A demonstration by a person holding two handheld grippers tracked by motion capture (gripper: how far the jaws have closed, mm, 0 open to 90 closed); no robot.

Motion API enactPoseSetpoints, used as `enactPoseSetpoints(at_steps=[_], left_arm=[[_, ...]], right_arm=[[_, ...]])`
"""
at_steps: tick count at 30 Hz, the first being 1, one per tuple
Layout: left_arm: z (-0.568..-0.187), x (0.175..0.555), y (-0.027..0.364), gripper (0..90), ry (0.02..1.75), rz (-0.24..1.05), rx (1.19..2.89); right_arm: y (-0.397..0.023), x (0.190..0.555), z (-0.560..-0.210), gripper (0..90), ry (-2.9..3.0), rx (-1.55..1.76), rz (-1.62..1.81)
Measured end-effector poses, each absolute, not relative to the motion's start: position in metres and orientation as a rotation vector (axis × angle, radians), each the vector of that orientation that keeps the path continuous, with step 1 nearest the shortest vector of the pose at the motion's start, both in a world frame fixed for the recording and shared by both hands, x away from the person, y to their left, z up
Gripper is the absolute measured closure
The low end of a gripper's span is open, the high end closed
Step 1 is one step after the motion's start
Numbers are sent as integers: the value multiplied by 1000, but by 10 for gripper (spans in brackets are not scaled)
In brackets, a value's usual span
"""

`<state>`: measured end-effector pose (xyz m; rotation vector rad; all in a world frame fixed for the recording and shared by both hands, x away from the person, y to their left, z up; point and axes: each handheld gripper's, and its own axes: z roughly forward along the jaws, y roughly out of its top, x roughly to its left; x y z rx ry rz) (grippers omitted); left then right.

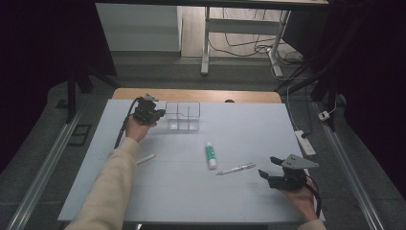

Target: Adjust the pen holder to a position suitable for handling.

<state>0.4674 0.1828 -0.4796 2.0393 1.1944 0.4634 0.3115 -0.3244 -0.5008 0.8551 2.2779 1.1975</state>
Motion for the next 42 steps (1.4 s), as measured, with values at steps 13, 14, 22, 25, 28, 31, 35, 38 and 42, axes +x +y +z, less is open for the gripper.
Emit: enactPoseSetpoints(at_steps=[13,14,22,25,28,31,35,38,42], left_arm=[[-485,475,182,890,1209,446,2047],[-485,475,182,890,1211,444,2049],[-486,477,181,891,1220,437,2055],[-487,478,181,891,1222,434,2056],[-487,478,180,890,1224,433,2054],[-487,479,178,891,1221,428,2055],[-487,480,175,891,1215,422,2053],[-487,481,171,890,1210,420,2053],[-487,482,167,890,1205,415,2052]], right_arm=[[-325,312,-502,278,2274,860,1205],[-325,312,-502,278,2276,860,1207],[-325,312,-502,278,2277,859,1204],[-325,312,-502,278,2277,859,1205],[-325,312,-503,278,2279,861,1203],[-325,312,-503,279,2279,860,1202],[-325,312,-503,278,2279,860,1205],[-325,312,-503,279,2280,860,1203],[-325,312,-503,278,2278,863,1206]])
